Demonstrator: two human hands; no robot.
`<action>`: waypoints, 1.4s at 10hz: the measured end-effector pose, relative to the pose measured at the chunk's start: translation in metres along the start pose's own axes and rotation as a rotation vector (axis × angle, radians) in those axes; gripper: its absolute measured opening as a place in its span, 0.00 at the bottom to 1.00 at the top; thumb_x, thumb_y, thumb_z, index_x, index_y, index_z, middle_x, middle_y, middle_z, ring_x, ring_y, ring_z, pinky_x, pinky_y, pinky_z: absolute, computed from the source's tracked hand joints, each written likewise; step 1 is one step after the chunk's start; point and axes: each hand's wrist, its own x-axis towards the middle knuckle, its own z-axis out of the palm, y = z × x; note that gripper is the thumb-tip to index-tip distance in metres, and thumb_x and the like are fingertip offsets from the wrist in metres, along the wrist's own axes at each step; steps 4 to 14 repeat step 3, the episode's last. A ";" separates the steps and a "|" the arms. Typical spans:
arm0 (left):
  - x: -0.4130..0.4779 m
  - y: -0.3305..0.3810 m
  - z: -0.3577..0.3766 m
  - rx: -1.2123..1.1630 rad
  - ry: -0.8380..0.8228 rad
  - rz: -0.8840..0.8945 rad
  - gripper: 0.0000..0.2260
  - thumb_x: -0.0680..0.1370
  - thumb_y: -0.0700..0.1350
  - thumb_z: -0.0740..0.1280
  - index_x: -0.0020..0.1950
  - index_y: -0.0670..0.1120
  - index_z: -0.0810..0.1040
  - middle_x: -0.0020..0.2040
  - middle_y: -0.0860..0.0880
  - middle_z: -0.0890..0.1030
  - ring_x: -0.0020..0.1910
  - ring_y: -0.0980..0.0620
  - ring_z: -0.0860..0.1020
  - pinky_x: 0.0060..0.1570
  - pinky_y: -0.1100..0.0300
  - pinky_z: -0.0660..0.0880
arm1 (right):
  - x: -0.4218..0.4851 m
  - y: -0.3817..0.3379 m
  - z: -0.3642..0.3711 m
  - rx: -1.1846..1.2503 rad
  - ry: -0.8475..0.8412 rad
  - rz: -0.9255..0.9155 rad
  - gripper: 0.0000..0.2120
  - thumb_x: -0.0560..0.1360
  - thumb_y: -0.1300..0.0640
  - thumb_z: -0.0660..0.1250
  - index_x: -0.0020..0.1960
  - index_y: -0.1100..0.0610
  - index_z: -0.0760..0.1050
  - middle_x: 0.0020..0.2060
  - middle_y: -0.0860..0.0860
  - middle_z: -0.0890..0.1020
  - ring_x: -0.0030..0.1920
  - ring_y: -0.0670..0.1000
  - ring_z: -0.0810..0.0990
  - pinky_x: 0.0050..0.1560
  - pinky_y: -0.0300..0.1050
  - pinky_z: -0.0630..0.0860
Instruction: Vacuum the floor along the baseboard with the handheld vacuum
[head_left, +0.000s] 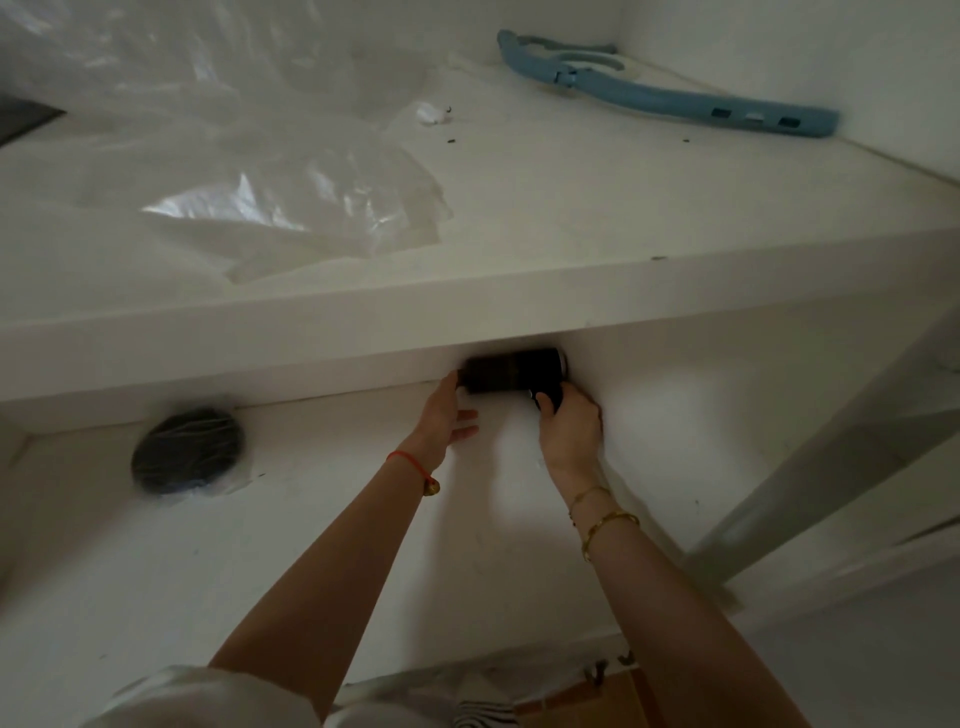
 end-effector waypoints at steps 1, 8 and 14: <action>-0.002 0.001 -0.001 0.006 -0.004 -0.003 0.22 0.84 0.53 0.55 0.75 0.45 0.66 0.74 0.46 0.67 0.59 0.42 0.75 0.52 0.51 0.78 | -0.003 -0.004 -0.006 0.021 -0.006 -0.013 0.18 0.80 0.54 0.65 0.65 0.63 0.75 0.59 0.60 0.82 0.58 0.58 0.81 0.54 0.47 0.77; -0.003 -0.006 -0.017 0.263 0.004 0.211 0.24 0.82 0.51 0.62 0.77 0.48 0.64 0.74 0.46 0.70 0.69 0.47 0.72 0.70 0.50 0.68 | -0.009 -0.011 -0.026 0.192 -0.002 -0.021 0.20 0.81 0.53 0.63 0.68 0.65 0.73 0.63 0.61 0.79 0.63 0.59 0.77 0.63 0.48 0.74; -0.003 -0.006 -0.017 0.263 0.004 0.211 0.24 0.82 0.51 0.62 0.77 0.48 0.64 0.74 0.46 0.70 0.69 0.47 0.72 0.70 0.50 0.68 | -0.009 -0.011 -0.026 0.192 -0.002 -0.021 0.20 0.81 0.53 0.63 0.68 0.65 0.73 0.63 0.61 0.79 0.63 0.59 0.77 0.63 0.48 0.74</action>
